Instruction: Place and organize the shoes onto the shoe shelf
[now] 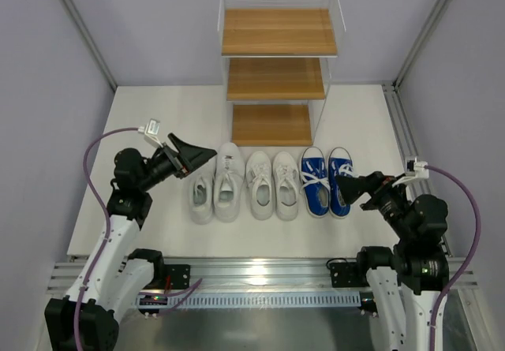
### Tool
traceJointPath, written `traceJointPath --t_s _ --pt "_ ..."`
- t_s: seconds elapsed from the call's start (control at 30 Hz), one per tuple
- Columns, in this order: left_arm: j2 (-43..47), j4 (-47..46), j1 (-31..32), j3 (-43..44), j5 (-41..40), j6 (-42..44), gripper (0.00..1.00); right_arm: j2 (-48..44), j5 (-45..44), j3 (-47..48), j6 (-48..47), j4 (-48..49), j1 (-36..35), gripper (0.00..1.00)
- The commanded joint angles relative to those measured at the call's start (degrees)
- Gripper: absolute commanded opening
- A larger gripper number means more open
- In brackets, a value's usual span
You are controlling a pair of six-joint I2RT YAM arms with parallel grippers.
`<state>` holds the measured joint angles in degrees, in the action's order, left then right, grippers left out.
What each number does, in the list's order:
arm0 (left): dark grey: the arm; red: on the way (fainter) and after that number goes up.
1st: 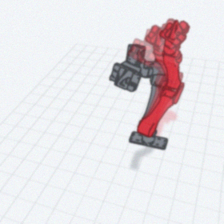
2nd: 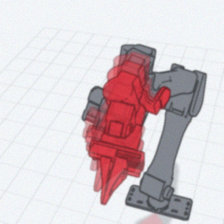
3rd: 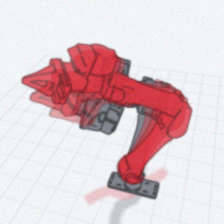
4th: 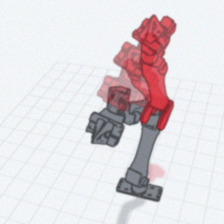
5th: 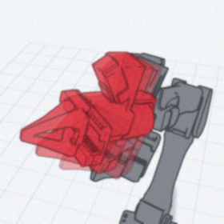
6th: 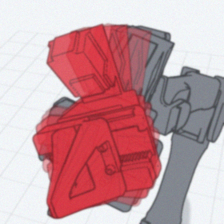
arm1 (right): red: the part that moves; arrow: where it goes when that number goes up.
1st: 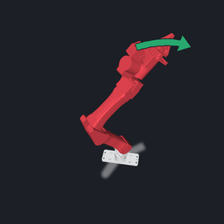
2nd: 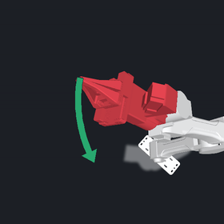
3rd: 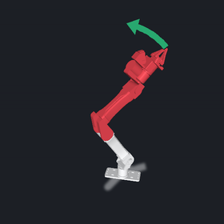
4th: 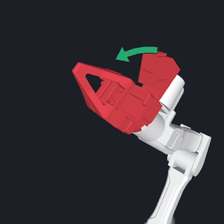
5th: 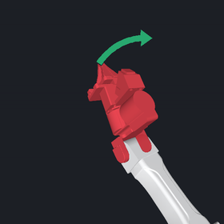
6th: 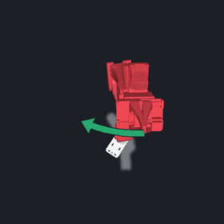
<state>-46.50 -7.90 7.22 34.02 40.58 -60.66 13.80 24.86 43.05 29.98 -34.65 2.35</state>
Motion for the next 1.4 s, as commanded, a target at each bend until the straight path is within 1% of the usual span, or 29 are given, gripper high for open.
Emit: traceJointPath --t_s 0.0,0.1,0.17,0.2,0.23,0.27,0.3,0.37,0.4,0.43,0.5,0.53,0.6,0.63,0.67,0.7,0.73,0.77,0.87,0.93,1.03,1.13,1.2,1.27,1.3,1.37 --pt "0.27 -2.65 -0.02 0.08 3.28 -0.95 1.00 4.12 -2.71 -3.22 -0.54 -4.19 -0.06 0.98" --pt "-0.34 -2.65 0.16 0.08 3.46 -0.86 1.00 7.63 -4.81 -7.70 1.30 -5.85 -0.06 0.98" --pt "-0.43 -0.47 0.33 0.34 2.67 0.71 1.00 10.09 -9.81 -8.50 1.31 -8.05 -0.06 0.98" --pt "-0.69 1.38 0.51 0.61 1.45 1.59 1.00 11.15 -15.49 -7.64 0.88 -10.76 -0.24 0.98" --pt "-0.61 3.83 0.95 1.22 -0.22 2.91 1.00 12.12 -16.50 -7.02 0.96 -11.31 -0.59 0.98" --pt "-0.78 10.30 2.26 2.79 -2.06 6.57 1.00 14.65 -17.12 -6.49 1.31 -11.40 -0.85 0.98" --pt "-1.05 13.32 3.14 4.02 -7.30 8.35 1.00 15.98 -20.96 -4.74 2.10 -13.14 -1.20 0.98" --pt "-2.27 19.39 6.20 7.70 -12.60 12.83 1.00 18.35 -23.44 -3.33 3.51 -13.95 -1.29 0.98" --pt "-2.97 23.68 7.09 8.77 -16.37 13.98 1.00 20.11 -24.50 -2.36 3.94 -14.12 -1.64 0.98" --pt "-3.50 25.64 7.89 9.74 -18.67 14.69 1.00 21.17 -28.34 -1.83 4.04 -14.47 -1.99 0.98" --pt "-5.87 31.85 9.38 13.26 -22.28 16.71 1.00 24.32 -31.35 0.45 3.69 -15.87 -2.35 0.98" --pt "-6.67 33.37 9.56 14.22 -25.25 17.33 1.00 25.56 -34.32 1.24 3.60 -16.32 -5.66 0.98" --pt "-8.60 36.63 9.65 16.94 -27.73 18.99 1.00 29.41 -35.31 3.34 2.98 -17.28 -8.57 0.98" --pt "-9.13 40.73 9.56 17.91 -28.88 19.79 1.00 34.57 -38.02 5.45 3.77 -19.46 -10.50 0.98" --pt "-10.00 42.16 9.65 18.71 -28.89 20.58 1.00 37.23 -46.14 8.95 5.34 -21.40 -17.22 0.98" --pt "-10.01 43.40 9.74 19.32 -28.97 22.06 1.00 39.18 -49.53 10.29 6.05 -24.03 -20.34 0.98" --pt "-9.93 44.80 9.74 19.24 -29.24 22.51 1.00 42.07 -51.65 11.35 6.49 -24.67 -22.63 0.98" --pt "-9.32 45.08 9.74 18.81 -29.50 22.95 1.00 42.88 -54.28 12.49 6.85 -24.93 -25.52 0.98" --pt "-8.61 45.25 9.74 17.22 -29.59 23.05 1.00 41.67 -54.83 11.89 6.50 -21.96 -25.91 0.98" --pt "-8.69 45.87 9.74 18.18 -29.24 22.44 1.00 38.34 -53.26 11.36 4.75 -18.27 -25.99 0.98" --pt "-9.05 47.36 9.74 19.94 -29.85 22.70 1.00 35.77 -53.07 11.88 4.04 -16.94 -25.99 0.98" --pt "-10.18 45.96 9.74 21.26 -27.84 23.22 1.00 34.54 -52.02 13.38 3.08 -17.03 -26.34 0.98" --pt "-11.15 45.61 9.74 22.31 -27.13 24.45 1.00 35.67 -52.98 13.38 2.81 -17.90 -26.95 0.98" --pt "-13.17 46.48 9.74 23.19 -27.48 25.24 1.00 37.51 -55.70 12.33 1.93 -19.04 -27.48 0.98" --pt "-14.05 47.09 9.74 23.72 -27.31 25.50 1.00 40.05 -56.76 11.98 2.10 -20.70 -27.66 0.98" --pt "-15.80 47.36 9.74 23.81 -27.22 26.03 1.00 41.74 -58.35 10.32 3.42 -21.77 -28.36 0.98"
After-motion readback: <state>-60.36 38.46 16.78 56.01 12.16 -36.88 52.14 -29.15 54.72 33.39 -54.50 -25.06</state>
